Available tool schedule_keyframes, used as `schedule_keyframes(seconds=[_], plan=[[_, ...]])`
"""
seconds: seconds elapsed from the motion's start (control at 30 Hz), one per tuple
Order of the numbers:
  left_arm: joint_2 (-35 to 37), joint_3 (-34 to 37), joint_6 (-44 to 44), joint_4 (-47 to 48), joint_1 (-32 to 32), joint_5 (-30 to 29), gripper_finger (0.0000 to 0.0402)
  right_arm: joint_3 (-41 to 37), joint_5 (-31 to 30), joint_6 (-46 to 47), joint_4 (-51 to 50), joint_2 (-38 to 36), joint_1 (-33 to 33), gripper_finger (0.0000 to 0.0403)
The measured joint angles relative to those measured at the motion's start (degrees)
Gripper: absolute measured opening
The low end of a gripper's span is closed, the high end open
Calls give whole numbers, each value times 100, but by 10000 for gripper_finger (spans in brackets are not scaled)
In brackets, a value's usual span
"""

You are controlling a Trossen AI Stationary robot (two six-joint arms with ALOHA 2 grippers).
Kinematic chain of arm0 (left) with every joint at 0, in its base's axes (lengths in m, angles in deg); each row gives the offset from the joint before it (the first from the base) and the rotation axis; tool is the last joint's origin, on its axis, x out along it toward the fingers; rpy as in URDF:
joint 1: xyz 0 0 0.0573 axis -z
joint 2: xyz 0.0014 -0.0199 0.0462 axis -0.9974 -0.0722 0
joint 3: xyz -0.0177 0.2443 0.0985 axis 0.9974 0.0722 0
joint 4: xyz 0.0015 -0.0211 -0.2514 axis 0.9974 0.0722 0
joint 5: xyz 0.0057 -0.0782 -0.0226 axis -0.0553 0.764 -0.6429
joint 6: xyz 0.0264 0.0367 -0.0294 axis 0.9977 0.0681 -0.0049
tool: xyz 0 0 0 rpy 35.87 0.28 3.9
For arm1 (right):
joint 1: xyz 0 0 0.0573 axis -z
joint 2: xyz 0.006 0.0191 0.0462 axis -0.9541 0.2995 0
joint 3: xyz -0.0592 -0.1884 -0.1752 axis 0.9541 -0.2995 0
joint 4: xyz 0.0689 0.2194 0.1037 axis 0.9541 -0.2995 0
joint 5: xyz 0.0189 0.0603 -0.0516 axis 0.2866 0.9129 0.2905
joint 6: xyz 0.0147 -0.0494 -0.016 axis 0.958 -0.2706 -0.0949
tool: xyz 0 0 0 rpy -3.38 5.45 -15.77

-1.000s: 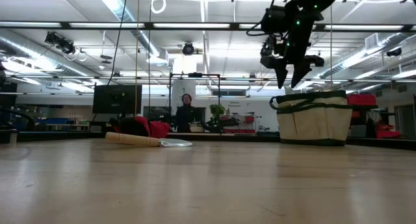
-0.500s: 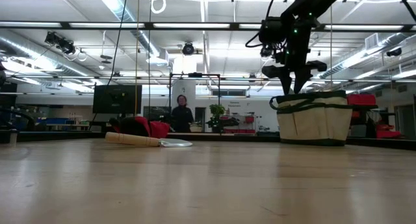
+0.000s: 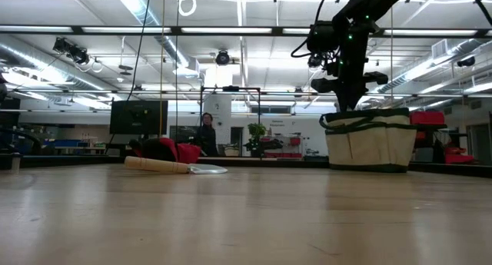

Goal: Pick & Place Garden tools in Gardening bag
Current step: Put the green spray bottle into the gardening bag

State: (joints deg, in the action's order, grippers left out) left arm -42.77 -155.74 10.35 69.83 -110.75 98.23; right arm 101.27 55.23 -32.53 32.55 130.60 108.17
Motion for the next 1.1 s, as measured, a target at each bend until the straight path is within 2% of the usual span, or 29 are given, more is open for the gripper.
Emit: schedule_keyframes(seconds=[0.13, 0.37, 0.67, 0.87, 1.1], plan=[[0, 0, 0, 2, -1, 0, 12, 0, 13, -143, 0, -20, 0, 55], [0, 0, 2, 4, 1, 2, 12, 66, 47, -500, -25, -273, 34, 47], [0, 0, 0, 12, -1, 22, 12, 579, 704, -973, -145, -289, 460, 48], [0, 0, -2, 81, 1, 24, 12, 632, 1247, -1172, -261, -291, 826, 48], [0, 0, 0, 83, 0, 24, 12, 632, 1368, -1364, -298, -291, 1028, 49]])
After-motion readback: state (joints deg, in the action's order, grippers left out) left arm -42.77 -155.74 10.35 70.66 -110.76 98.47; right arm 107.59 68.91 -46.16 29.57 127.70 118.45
